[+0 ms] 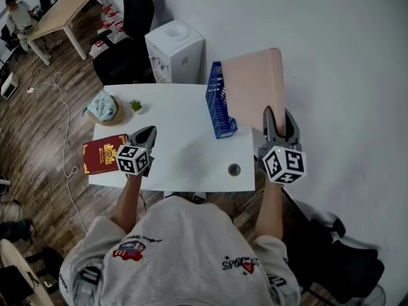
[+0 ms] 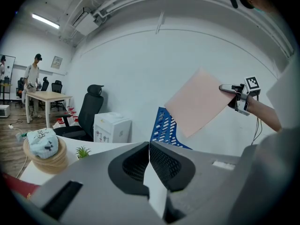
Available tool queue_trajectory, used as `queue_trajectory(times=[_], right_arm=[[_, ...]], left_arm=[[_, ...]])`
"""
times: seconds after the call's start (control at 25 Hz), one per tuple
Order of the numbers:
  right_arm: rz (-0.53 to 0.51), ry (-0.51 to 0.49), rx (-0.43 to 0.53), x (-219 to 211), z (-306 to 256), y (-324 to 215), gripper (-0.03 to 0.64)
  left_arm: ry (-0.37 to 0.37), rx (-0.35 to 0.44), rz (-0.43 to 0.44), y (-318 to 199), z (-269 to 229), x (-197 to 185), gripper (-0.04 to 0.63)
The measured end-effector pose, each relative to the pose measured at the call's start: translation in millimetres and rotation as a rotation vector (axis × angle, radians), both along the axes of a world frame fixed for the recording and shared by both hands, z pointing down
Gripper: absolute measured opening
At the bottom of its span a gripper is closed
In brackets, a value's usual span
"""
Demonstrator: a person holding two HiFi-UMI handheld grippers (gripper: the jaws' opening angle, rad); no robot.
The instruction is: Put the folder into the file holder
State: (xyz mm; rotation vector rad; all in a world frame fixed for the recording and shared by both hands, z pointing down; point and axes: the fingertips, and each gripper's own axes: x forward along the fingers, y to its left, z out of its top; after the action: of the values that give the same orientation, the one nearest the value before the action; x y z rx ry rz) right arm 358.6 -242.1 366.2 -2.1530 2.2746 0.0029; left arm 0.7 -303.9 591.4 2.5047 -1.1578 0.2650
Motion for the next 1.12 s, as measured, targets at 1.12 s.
queue_trajectory(times=[1.12], right_arm=[[0.022, 0.095, -0.324, -19, 94, -70, 0.178]], left_arm=[[0.013, -0.024, -0.089, 2, 9, -32, 0.009]])
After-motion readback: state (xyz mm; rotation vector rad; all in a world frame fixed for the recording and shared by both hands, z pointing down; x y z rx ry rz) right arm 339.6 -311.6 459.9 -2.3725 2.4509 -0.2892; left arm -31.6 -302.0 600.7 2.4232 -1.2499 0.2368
